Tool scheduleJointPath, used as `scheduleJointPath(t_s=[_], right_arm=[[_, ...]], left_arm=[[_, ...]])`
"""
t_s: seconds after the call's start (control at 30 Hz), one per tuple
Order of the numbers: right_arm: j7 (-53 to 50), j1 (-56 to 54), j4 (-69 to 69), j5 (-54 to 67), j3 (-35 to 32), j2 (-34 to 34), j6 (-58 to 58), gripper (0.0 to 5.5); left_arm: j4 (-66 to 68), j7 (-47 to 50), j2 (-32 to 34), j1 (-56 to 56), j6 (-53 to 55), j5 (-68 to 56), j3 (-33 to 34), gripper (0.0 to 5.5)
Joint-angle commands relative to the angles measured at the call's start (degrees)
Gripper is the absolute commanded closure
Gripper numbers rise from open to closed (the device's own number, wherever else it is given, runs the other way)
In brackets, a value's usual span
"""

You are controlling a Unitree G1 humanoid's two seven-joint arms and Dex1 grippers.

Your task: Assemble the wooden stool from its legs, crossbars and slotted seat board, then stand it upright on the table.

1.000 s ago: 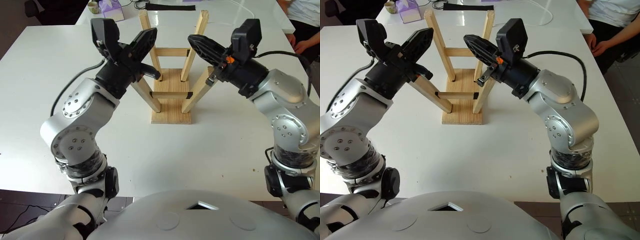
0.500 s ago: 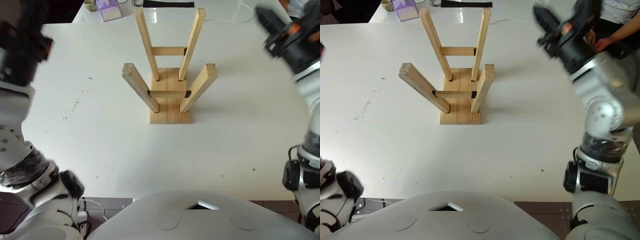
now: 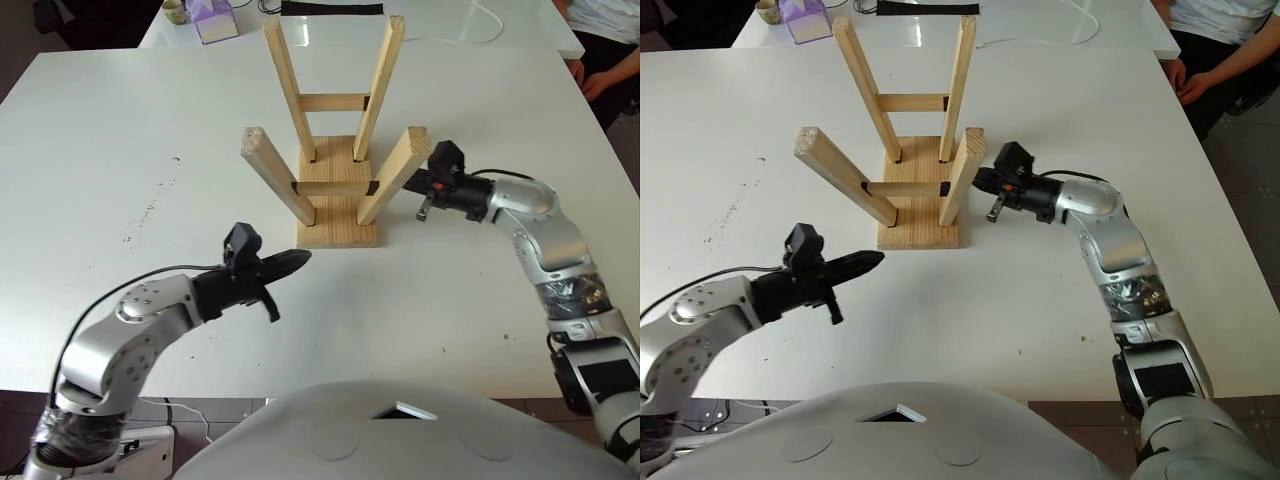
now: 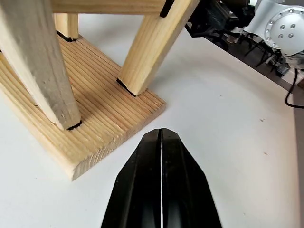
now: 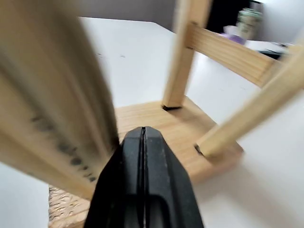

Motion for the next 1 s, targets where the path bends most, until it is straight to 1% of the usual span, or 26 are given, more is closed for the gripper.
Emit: scheduleJointPath(t_s=[0.03,0.13,0.23,0.33,0.4,0.5,0.6,0.67,0.73,0.83,0.9,1.0], right_arm=[[8.42,-2.1,-1.09,0.34,4.82,1.89,0.25,5.5],[7.25,4.32,-6.86,-0.09,7.22,1.92,3.55,5.5],[-1.13,11.07,-15.72,0.19,8.99,5.36,10.83,5.5],[-9.41,16.58,-22.89,0.15,8.22,7.56,17.41,5.5],[-11.93,20.75,-25.85,0.56,5.24,5.58,19.43,5.5],[-12.36,24.48,-24.44,-1.38,-0.23,0.17,17.83,5.5],[-10.45,23.97,-19.55,-3.92,-4.84,-6.29,13.9,5.5],[-11.59,21.27,-13.5,-6.11,-8.2,-8.54,10.86,5.5],[-15.09,17.04,-5.93,-9.3,-9.25,-7.63,7.42,5.5],[-18.08,9.1,7.19,-13.82,-6.58,-2.78,1.23,5.5],[-17.12,5.2,14.08,-15.78,-3.95,0.25,-1.95,5.5],[-14.02,2.09,20.15,-16.22,-1.98,3.71,-4.57,5.5]], left_arm=[[6.36,4.54,-1.99,-2.48,-3.93,8.63,-0.78,5.47],[13.51,6.43,-3.35,-6.74,-6.78,14.16,-1.29,5.47],[18.69,5.88,-4.27,-10.4,-9.35,17.12,-1.29,5.47],[22.38,6.24,-4.12,-10.21,-12.02,19.65,0.58,5.47],[24.07,5.81,-3.28,-7.2,-13.38,19.3,4.88,5.47],[24.78,3.97,-3.02,-3.27,-13.35,16.0,11.15,5.47],[23.81,4.8,-3.81,-0.3,-12.47,13.56,17.44,5.47],[23.17,5.87,-4.39,0.23,-10.8,11.04,21.47,5.47],[24.05,6.22,-3.66,0.85,-9.82,12.75,20.82,5.47],[19.54,2.87,-3.33,5.07,-8.46,13.95,14.74,5.47],[16.69,4.05,-4.75,6.34,-8.27,15.86,11.02,5.47],[14.77,5.53,-6.63,8.23,-8.06,17.53,7.6,5.47]])
